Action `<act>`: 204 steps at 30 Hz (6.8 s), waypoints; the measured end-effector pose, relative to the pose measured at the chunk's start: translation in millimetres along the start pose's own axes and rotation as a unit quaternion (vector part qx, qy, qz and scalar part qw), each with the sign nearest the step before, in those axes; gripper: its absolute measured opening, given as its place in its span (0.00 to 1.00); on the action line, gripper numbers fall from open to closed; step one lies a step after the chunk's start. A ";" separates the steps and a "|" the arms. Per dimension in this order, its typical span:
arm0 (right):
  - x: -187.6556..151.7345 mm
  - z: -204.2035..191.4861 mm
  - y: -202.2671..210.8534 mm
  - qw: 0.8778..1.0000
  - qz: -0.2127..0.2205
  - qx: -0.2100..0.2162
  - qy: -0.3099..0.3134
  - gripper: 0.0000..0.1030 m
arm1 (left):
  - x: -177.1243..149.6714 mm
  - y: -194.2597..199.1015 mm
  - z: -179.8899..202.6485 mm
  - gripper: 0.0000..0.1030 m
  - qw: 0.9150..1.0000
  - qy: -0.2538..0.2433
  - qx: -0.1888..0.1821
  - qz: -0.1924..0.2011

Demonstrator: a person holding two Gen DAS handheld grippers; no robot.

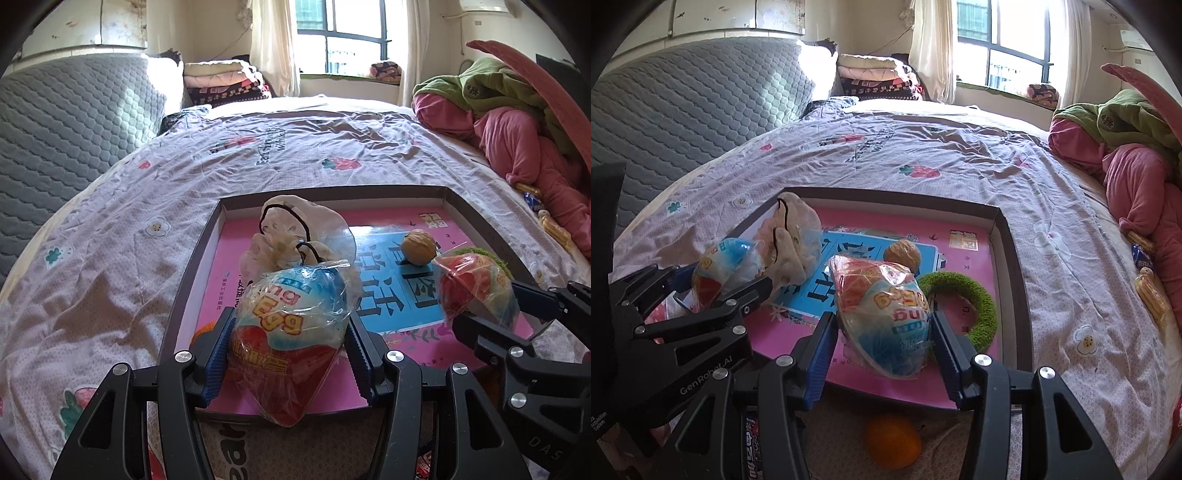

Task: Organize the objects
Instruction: 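Carry the BB candy bag over the tray with the left tool while the right tool carries the red bag, then lower and open the left tool to drop the BB bag while the right tool releases the red bag, then pull both open tools back from the tray toward the cookie pack and orange, then move the left tool over the blue cookie pack while the right tool approaches the loose orange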

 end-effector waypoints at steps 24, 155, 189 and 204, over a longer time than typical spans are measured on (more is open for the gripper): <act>-8.8 0.2 -10.6 0.998 -0.012 -0.027 0.050 0.50 | 0.9 -7.6 19.5 0.57 0.999 -0.038 -0.005 -0.006; -26.1 10.8 99.9 0.996 0.082 0.023 0.002 0.74 | -62.9 106.5 47.6 0.72 0.990 -0.073 -0.111 0.045; -66.0 20.1 80.9 0.999 0.022 0.022 0.029 0.74 | -102.2 90.6 73.1 0.73 0.976 -0.162 -0.141 0.025; -67.4 16.8 67.0 0.999 0.006 0.020 0.025 0.74 | -86.3 65.9 77.8 0.76 0.977 -0.147 -0.151 0.009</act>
Point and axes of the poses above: each gripper's, at about its wrist camera, not at the fingertips, and y roughly against the way its jaws point, z to its right, x to its top, the point moved 7 cm from there along -y, roughly the way its jaws point, and after that the axes turned 13 degrees about -y, right-handed, at the moved point
